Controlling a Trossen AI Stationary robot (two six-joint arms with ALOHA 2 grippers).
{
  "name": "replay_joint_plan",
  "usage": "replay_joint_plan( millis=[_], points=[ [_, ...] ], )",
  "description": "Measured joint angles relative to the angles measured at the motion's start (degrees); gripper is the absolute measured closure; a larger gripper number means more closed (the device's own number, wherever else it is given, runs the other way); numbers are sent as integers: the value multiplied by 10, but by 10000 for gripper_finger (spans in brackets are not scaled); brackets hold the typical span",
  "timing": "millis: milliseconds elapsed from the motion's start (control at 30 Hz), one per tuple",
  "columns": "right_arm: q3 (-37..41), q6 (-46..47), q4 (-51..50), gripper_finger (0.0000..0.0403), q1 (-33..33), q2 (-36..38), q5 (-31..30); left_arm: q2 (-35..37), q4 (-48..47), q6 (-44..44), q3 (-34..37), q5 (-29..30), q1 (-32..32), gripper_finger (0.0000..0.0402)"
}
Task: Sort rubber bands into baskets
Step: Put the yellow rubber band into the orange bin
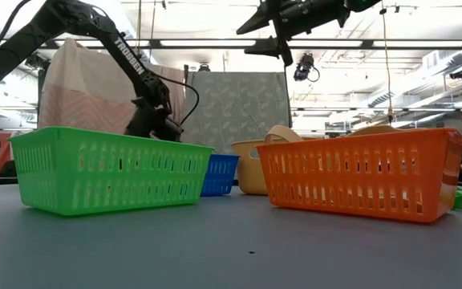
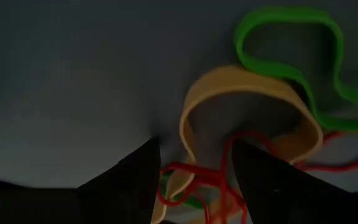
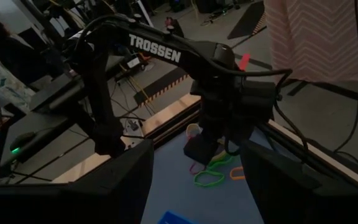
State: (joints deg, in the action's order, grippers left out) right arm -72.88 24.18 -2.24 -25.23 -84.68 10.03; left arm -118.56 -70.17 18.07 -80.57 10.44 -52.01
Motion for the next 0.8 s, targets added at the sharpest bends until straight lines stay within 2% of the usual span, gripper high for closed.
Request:
replay_joint_plan(
  millis=[167,400,800],
  points=[
    [0,3,0,151,1,0,-1,0,8,-2,-6,0,0,198],
    [0,16,0,151,1,0,-1,0,29,-1,-52,2,0,198],
    [0,18,0,151,4,0,1,0,39,28,-29,9,0,198]
  ],
)
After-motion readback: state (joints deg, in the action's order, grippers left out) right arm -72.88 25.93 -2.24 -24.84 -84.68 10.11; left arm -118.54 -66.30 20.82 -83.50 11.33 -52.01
